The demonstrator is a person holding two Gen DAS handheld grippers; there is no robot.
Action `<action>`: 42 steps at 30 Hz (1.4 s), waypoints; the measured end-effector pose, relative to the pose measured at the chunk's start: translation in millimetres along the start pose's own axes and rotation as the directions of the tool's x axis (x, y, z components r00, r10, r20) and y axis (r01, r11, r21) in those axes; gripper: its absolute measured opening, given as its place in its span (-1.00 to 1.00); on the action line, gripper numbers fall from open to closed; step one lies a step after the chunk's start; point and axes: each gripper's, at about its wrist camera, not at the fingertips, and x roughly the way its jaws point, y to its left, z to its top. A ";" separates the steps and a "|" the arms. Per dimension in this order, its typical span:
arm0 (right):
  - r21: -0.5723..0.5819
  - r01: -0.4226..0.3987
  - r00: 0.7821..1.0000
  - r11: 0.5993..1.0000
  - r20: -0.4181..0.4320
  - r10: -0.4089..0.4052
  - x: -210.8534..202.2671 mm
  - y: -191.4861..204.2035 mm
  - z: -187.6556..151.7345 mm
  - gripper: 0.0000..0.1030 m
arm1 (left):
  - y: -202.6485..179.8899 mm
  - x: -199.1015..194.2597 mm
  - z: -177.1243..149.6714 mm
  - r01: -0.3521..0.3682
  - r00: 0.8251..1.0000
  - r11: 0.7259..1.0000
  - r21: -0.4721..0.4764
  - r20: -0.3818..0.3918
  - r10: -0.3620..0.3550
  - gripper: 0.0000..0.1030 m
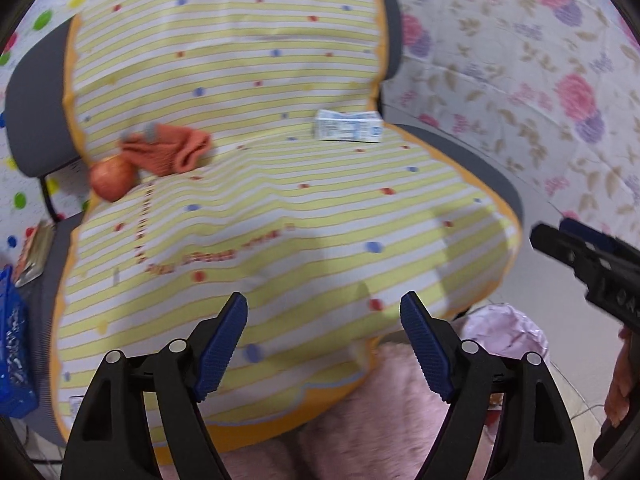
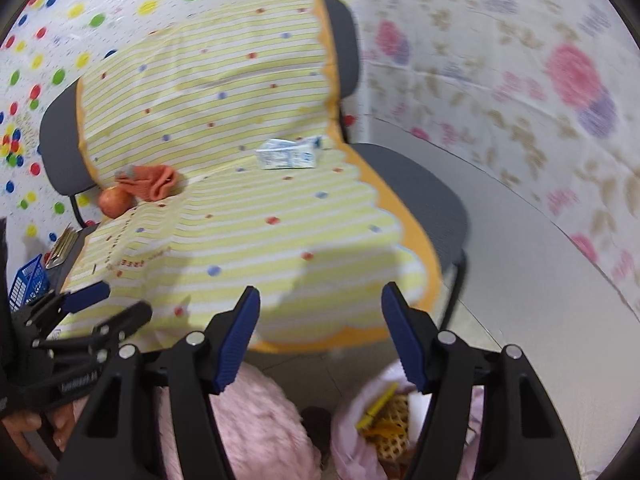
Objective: Collect trash
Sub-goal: 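Move both tools back over the chair seat toward the glove and carton, then grasp the orange knitted glove with the left tool while the right tool grasps the white milk carton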
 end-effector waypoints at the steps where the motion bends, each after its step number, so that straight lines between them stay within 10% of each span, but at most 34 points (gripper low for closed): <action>1: -0.008 -0.010 1.000 1.000 -0.002 0.010 5.1 5.4 4.9 0.20 | 7.0 -0.1 1.7 -0.016 1.000 1.000 -0.009 -0.002 0.016 0.53; 16: -0.074 -0.145 0.989 0.987 -0.024 0.144 88.9 63.2 83.7 0.11 | 108.8 29.7 85.8 -0.182 0.983 0.976 -0.121 0.008 0.185 0.64; 35: -0.019 -0.153 0.984 0.988 -0.094 0.151 212.5 37.0 145.0 -0.03 | 193.4 162.0 156.9 -0.284 0.958 0.912 -0.295 -0.121 0.259 0.34; 42: -0.013 -0.112 0.988 0.994 -0.108 0.110 247.2 13.2 164.0 0.24 | 202.4 185.9 171.3 -0.289 0.956 0.910 -0.297 -0.134 0.260 0.22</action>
